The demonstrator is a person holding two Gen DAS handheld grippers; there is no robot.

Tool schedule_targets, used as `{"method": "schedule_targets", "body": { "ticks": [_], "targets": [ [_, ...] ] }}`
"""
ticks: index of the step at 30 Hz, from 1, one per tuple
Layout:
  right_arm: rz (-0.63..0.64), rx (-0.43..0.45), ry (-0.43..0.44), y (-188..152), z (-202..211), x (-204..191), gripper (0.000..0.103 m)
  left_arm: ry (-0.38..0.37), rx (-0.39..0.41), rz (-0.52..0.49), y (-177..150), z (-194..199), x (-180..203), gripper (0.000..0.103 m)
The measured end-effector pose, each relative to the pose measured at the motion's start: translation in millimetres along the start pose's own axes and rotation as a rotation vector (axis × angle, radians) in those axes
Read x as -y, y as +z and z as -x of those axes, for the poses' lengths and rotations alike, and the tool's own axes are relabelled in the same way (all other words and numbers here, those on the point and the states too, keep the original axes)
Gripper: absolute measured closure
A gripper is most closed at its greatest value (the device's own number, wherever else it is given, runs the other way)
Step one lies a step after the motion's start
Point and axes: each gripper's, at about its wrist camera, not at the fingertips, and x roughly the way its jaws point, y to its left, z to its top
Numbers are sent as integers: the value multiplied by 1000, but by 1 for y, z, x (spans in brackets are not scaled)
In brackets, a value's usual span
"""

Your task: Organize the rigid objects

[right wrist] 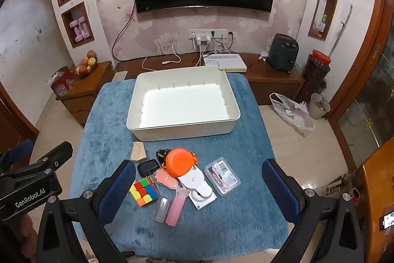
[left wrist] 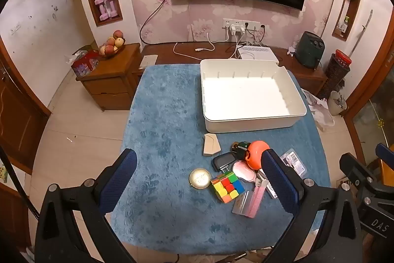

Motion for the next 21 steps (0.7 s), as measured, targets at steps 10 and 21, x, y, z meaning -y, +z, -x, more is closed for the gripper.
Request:
{"method": "schedule_targets", "body": {
  "ticks": [10,21],
  "targets": [
    [-16,-17,2,0,-2,0,0,3,-6,3,0,1,0,2],
    [-35,-18,29,-3,-6,7,0,-1,-18,1,-11,-3,6,2]
  ]
}}
